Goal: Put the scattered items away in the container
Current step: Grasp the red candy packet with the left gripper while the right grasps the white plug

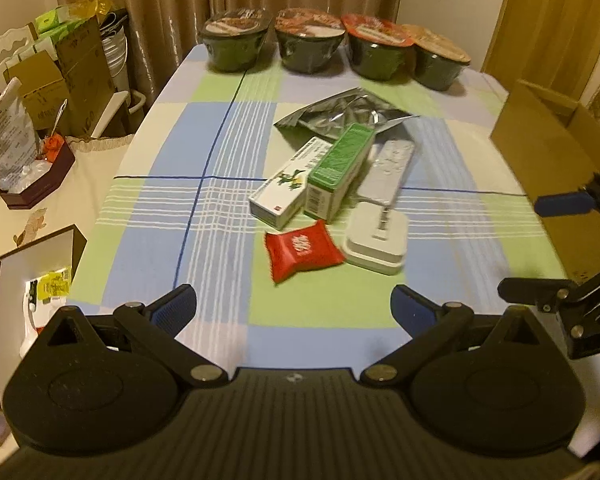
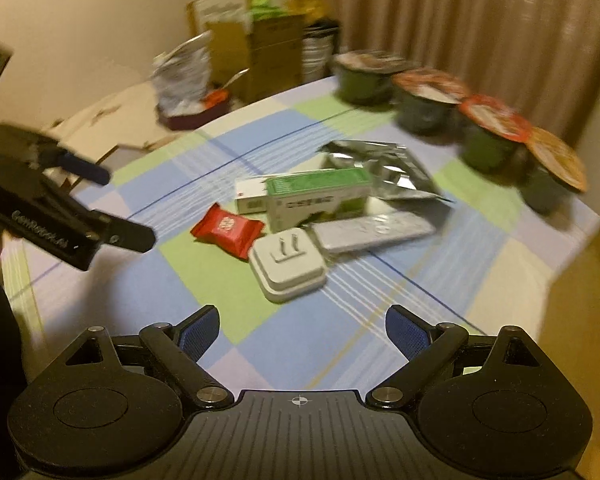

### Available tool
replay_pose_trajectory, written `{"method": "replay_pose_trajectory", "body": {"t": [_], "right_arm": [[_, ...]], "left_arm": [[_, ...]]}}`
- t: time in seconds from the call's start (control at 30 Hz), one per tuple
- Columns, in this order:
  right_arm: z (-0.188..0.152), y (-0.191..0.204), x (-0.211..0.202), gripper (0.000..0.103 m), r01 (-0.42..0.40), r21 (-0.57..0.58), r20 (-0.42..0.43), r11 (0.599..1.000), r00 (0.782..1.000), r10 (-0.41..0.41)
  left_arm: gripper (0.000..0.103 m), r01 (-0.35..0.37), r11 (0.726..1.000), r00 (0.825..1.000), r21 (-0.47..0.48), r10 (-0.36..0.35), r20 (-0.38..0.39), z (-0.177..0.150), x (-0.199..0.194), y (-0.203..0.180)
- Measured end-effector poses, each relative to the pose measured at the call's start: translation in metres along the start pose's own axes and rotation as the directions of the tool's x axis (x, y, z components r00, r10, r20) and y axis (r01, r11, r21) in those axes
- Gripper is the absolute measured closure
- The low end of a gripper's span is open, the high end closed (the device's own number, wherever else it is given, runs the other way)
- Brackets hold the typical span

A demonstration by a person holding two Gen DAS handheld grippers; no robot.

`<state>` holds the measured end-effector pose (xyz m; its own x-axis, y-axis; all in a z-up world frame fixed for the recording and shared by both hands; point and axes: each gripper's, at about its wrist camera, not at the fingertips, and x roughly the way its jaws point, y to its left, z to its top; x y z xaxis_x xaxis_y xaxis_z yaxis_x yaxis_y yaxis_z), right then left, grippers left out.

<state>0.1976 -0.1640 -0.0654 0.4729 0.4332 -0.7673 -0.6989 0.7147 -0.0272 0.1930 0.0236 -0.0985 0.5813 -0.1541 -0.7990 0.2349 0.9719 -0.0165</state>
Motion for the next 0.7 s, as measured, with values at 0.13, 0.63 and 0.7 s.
{"method": "replay_pose_trajectory", "body": {"t": [0.13, 0.63, 0.7], "right_arm": [[0.01, -0.004, 0.036, 0.007, -0.046, -0.081, -0.019, 0.996, 0.999, 0.045], [0.028, -0.006, 0.118, 0.029, -0.132, -0.272, -0.117, 0.953, 0.988, 0.103], [0.03, -0.006, 0.125, 0.029, -0.14, -0.271, -0.124, 0.952, 0.986, 0.109]], "left_arm": [[0.002, 0.003, 1.0, 1.0, 0.029, -0.003, 0.007, 0.003, 0.021, 0.009], [0.005, 0.056, 0.997, 0.998, 0.045, -0.056, -0.017, 0.001, 0.078, 0.016], [0.006, 0.061, 0.998, 0.998, 0.032, -0.061, -0.018, 0.0, 0.082, 0.016]]}}
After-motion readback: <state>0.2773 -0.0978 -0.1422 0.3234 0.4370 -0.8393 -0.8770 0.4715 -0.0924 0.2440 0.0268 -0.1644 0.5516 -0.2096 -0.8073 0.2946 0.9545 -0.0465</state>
